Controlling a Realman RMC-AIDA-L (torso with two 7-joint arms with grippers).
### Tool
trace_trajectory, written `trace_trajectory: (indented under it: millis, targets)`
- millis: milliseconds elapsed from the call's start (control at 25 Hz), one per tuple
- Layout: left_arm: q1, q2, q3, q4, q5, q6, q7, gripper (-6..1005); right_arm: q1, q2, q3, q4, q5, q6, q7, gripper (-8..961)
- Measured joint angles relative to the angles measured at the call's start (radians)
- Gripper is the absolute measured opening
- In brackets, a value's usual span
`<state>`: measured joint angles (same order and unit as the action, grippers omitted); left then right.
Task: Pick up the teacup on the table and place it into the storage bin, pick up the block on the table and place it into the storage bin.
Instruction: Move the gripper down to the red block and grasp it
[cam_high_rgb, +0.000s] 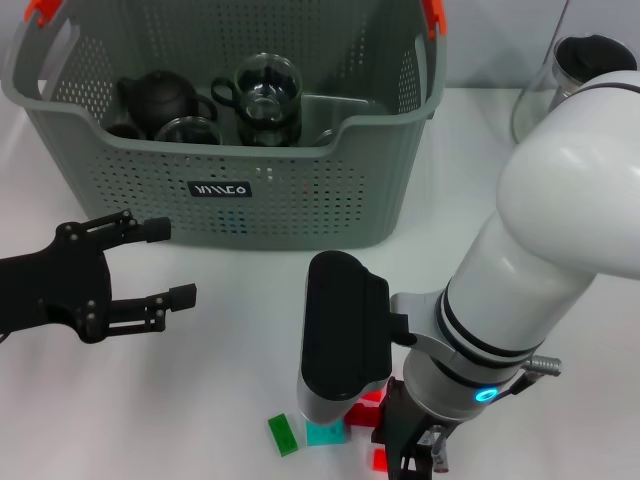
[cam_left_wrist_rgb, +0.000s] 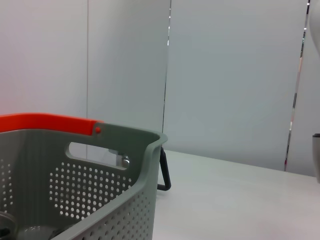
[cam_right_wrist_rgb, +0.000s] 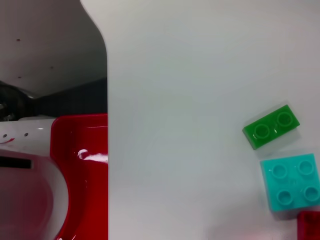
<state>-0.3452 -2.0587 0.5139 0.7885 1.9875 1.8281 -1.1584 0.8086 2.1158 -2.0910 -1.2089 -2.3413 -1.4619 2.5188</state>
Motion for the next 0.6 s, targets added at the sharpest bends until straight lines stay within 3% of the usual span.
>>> trace_trajectory:
  millis: [600]
  targets:
    - [0.002, 0.0, 0.0, -0.002, -0.004, -0.003, 0.007, 841, 0.006, 0.003, -0.006, 0.024, -0.002, 0.026, 0.0, 660]
